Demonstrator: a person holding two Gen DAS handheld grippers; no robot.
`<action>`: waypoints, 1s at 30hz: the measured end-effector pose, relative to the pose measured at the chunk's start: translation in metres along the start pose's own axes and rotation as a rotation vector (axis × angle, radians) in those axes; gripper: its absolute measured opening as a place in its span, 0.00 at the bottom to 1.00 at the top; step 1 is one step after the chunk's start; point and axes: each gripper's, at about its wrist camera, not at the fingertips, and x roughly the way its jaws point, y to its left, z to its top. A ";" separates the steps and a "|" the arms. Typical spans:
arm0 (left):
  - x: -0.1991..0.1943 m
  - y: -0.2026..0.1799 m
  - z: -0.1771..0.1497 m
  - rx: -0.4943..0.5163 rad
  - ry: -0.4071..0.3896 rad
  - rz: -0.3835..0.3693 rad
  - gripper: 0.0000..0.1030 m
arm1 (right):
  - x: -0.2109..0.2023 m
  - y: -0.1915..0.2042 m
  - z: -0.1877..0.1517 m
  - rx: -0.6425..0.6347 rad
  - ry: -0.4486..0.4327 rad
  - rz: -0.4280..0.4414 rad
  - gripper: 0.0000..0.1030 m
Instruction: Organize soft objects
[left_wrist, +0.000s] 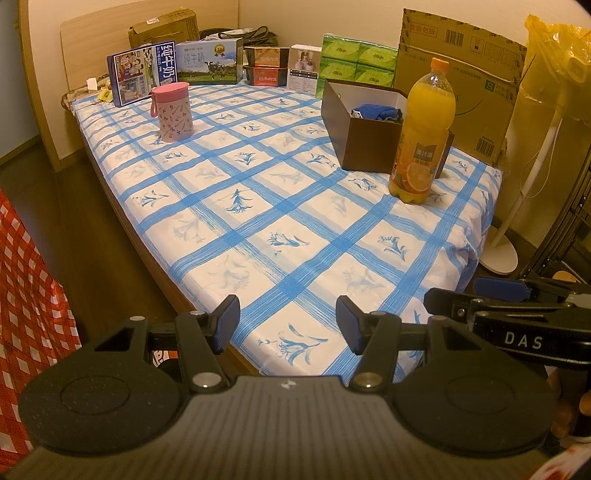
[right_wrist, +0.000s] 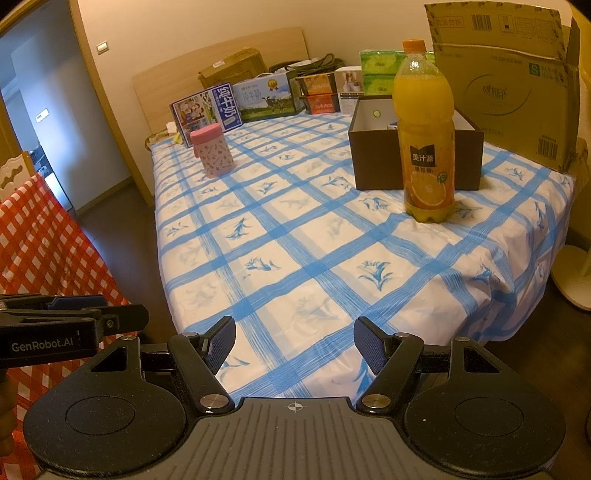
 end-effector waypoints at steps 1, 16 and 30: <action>0.000 0.000 0.000 0.000 0.000 0.000 0.53 | 0.000 0.000 0.001 0.000 0.000 -0.001 0.69; 0.001 0.000 0.000 0.000 0.001 0.001 0.53 | 0.002 0.001 -0.002 0.003 0.003 -0.001 0.69; 0.003 0.000 0.001 0.001 0.004 0.001 0.53 | 0.003 0.000 -0.002 0.005 0.005 -0.001 0.69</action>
